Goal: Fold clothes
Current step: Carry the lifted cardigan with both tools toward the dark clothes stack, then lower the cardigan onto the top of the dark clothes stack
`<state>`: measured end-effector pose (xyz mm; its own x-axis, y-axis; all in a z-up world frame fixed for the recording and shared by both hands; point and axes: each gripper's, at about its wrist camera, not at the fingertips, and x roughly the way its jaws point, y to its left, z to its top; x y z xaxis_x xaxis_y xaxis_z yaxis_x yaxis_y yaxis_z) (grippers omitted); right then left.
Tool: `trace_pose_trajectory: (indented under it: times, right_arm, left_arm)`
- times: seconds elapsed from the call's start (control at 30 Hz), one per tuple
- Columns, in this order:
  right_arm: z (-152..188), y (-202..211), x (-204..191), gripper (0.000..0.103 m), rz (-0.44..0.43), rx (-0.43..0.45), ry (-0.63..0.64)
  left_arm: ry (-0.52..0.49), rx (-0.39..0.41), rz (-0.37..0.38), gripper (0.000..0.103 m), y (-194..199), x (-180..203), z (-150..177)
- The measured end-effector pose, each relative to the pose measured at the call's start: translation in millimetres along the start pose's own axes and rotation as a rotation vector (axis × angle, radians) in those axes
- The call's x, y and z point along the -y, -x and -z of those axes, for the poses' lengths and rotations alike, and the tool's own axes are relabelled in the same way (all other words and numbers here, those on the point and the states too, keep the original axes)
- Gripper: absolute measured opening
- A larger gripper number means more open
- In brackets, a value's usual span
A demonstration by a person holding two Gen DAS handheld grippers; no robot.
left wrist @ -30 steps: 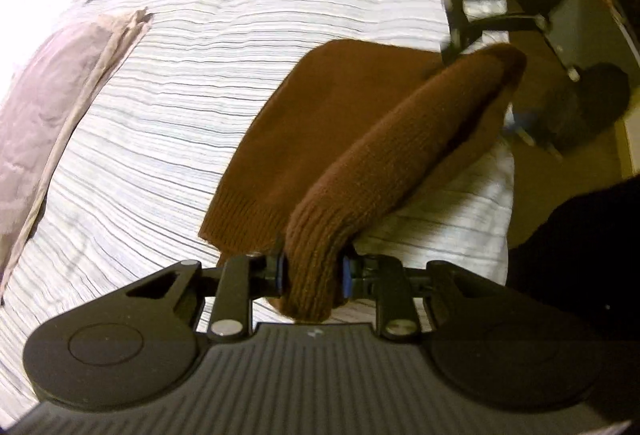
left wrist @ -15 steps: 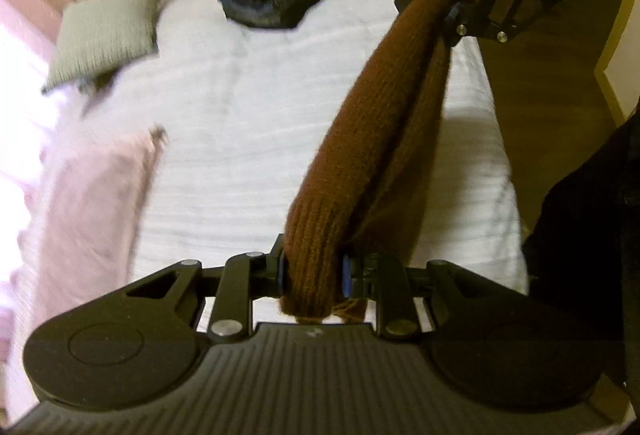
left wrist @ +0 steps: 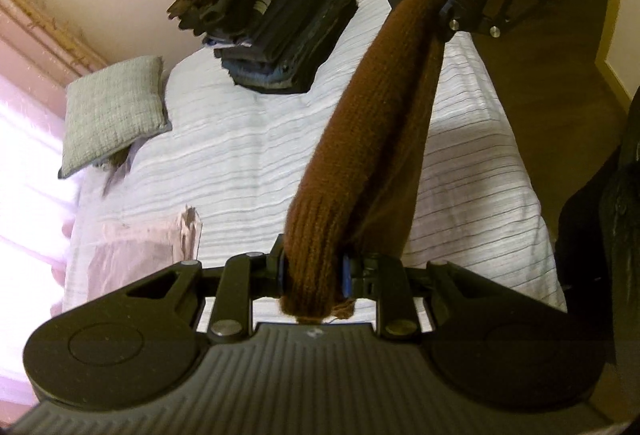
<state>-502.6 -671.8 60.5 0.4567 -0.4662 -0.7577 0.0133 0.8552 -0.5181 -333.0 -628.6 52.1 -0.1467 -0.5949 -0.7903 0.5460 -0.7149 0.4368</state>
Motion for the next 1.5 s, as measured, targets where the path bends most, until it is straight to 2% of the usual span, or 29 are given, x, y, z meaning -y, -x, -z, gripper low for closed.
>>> trace_pose_trajectory:
  times: [0.43,0.63,0.8,0.93,1.13,1.27,1.37,1.43,1.5]
  right_arm:
    - [12.4,12.0,-7.7,0.022,0.004,-0.059,-0.047]
    - [19.2,45.3,21.8,0.022,0.049,-0.077,-0.086]
    - [32.7,83.5,92.1,0.022,0.141,-0.083,-0.116]
    - [47.0,112.1,162.1,0.022,0.226,-0.077,-0.139]
    - [96.0,131.5,306.7,0.022,0.368,-0.03,-0.134]
    - [131.3,119.1,418.0,0.022,0.443,0.017,-0.08]
    - [155.5,96.7,486.3,0.022,0.516,0.056,-0.008]
    - [172.4,76.3,508.8,0.022,0.56,0.08,0.048]
    - [192.3,49.0,511.2,0.022,0.566,0.097,0.087]
  left_arm:
    - [-0.063,0.039,0.047,0.021,-9.5,9.1,-19.2]
    - [-0.114,0.111,0.064,0.021,-5.7,-9.8,-48.3]
    - [-0.202,0.21,0.019,0.021,-0.8,-53.3,-111.4]
    - [-0.253,0.294,-0.047,0.021,0.1,-102.8,-179.1]
    - [-0.255,0.401,-0.19,0.021,-17.6,-190.8,-301.2]
    - [-0.193,0.421,-0.294,0.021,-49.4,-256.1,-380.9]
    - [-0.137,0.411,-0.375,0.021,-79.5,-297.8,-430.8]
    - [-0.108,0.393,-0.424,0.021,-104.7,-312.3,-452.6]
    - [-0.094,0.36,-0.467,0.022,-136.2,-316.1,-466.0]
